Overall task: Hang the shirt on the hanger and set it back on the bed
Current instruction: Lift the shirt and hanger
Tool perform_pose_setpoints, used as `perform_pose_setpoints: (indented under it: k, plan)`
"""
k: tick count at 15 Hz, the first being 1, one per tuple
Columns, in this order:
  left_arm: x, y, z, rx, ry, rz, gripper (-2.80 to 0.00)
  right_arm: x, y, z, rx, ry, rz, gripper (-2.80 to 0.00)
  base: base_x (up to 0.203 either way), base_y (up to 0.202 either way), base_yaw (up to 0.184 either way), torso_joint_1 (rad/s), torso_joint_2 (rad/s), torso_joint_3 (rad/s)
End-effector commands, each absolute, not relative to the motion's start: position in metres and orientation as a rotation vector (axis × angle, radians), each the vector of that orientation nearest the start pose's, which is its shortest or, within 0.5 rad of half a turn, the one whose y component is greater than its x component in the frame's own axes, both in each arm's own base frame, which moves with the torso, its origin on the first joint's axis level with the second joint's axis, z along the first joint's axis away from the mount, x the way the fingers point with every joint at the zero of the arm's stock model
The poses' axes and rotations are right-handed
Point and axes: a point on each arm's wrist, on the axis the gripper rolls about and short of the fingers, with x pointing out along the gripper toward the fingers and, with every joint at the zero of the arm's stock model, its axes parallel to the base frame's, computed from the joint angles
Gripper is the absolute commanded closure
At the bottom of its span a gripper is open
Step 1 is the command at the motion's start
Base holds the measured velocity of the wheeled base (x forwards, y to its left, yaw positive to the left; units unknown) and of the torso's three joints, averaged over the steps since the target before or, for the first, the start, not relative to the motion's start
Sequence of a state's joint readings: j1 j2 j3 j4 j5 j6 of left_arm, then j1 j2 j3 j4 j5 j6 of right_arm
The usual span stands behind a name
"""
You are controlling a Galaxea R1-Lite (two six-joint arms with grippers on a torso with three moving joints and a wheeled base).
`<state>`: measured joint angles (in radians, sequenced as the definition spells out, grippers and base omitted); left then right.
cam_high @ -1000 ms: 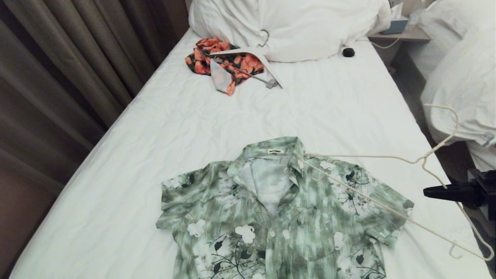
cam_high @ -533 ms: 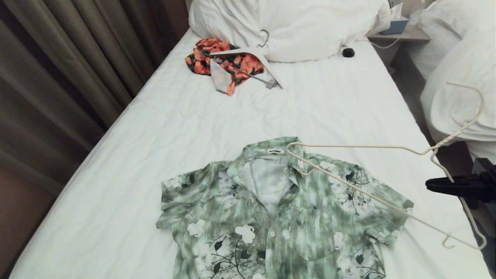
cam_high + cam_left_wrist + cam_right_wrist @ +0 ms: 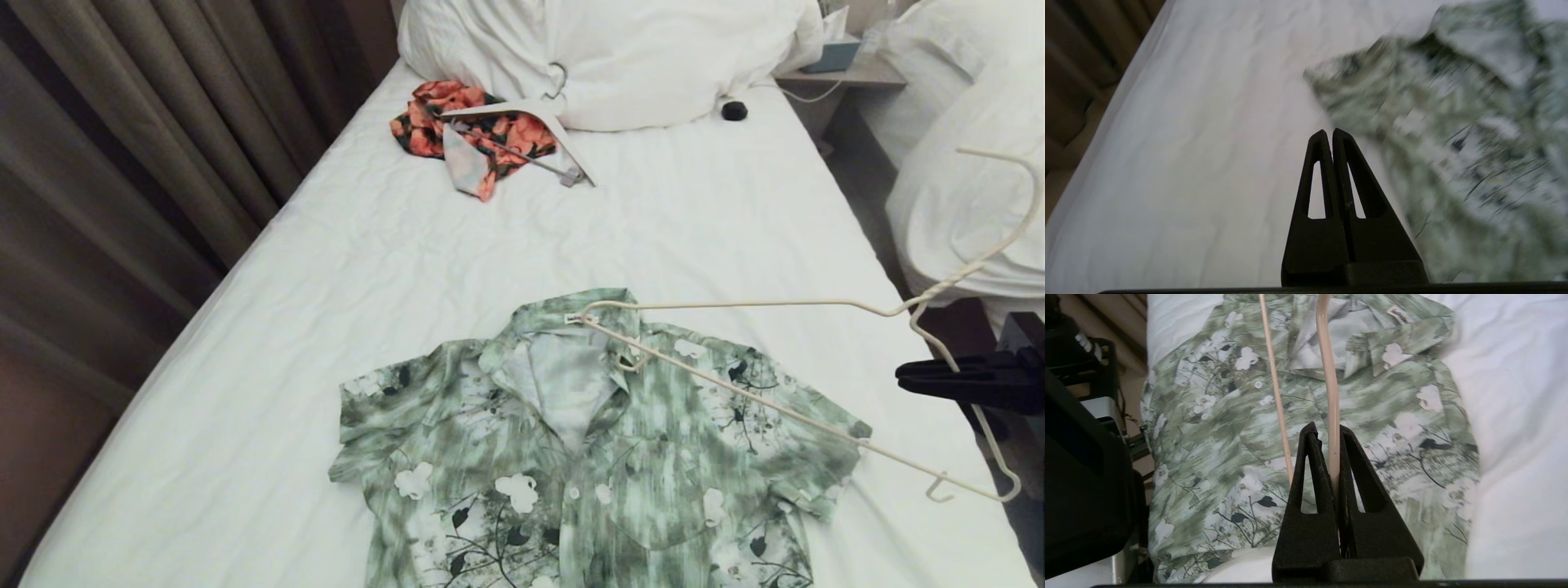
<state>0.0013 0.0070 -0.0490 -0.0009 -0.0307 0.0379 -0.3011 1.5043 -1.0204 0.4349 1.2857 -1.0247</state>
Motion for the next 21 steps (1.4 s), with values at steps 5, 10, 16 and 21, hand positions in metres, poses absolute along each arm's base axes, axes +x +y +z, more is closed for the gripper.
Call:
perform_pose_setpoints:
  k: [5, 10, 16, 21]
  plan:
    - [0.015, -0.006, 0.131, -0.050, 0.201, -0.258, 0.00, 0.217, -0.050, 0.220, -0.248, 0.117, 1.081, 0.00, 0.000, 0.000, 0.000, 0.000, 0.00, 0.000]
    - [0.102, -0.018, 0.134, -0.189, 0.460, -0.474, 0.00, 0.233, -0.055, 0.220, -0.245, 0.120, 1.081, 0.00, 0.000, 0.000, 0.000, 0.000, 0.00, 0.000]
    - [0.218, -0.071, 0.085, -0.228, 0.626, -0.572, 0.00, 0.257, -0.053, 0.205, -0.208, 0.150, 1.126, 0.00, 0.000, 0.000, 0.000, 0.000, 0.00, 0.000]
    - [0.271, -0.144, 0.090, -0.163, 0.464, -0.539, 0.00, 0.278, -0.060, 0.195, -0.186, 0.169, 1.126, 0.00, 0.000, 0.000, 0.000, 0.000, 0.00, 0.000]
